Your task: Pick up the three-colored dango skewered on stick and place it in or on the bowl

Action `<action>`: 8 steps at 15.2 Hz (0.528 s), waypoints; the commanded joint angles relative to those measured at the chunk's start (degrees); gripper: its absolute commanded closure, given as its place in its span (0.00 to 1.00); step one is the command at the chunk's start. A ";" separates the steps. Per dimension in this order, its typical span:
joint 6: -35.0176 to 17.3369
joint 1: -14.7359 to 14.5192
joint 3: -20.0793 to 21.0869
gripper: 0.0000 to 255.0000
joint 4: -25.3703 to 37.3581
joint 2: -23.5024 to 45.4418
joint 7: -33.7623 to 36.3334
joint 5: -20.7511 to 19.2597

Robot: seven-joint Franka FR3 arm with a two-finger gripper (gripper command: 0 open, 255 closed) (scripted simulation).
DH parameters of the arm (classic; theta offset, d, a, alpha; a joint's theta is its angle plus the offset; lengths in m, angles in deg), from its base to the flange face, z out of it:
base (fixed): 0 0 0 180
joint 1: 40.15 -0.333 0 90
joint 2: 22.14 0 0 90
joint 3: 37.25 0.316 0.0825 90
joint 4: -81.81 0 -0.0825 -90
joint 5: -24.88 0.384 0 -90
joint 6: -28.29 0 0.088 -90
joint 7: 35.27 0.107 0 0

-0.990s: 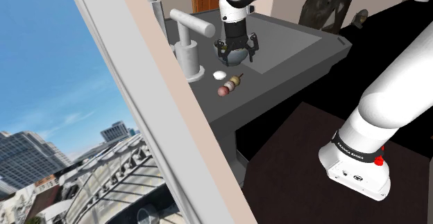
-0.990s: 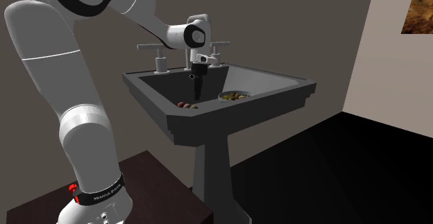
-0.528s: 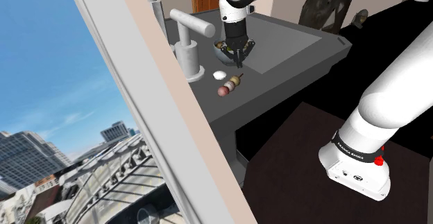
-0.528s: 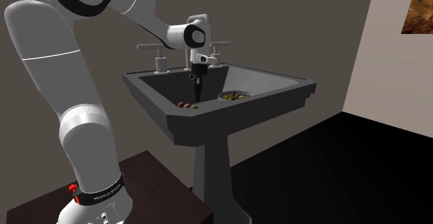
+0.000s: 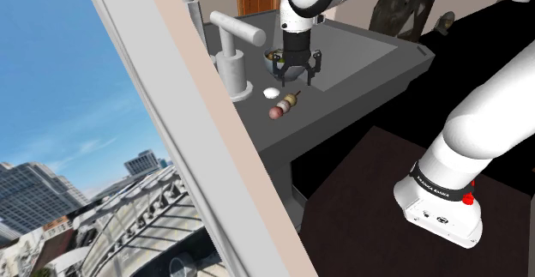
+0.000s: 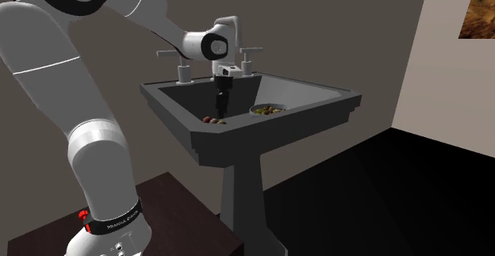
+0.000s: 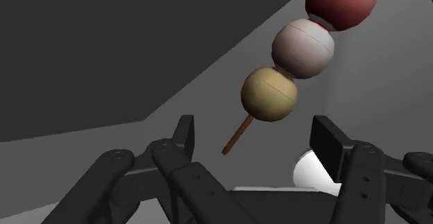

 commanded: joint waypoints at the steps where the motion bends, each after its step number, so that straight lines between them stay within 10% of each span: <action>1: -16.05 -1.37 0.13 0.00 -12.08 -7.65 4.70 8.39; 8: -22.32 -1.49 1.11 0.00 -14.20 -3.52 4.96 8.37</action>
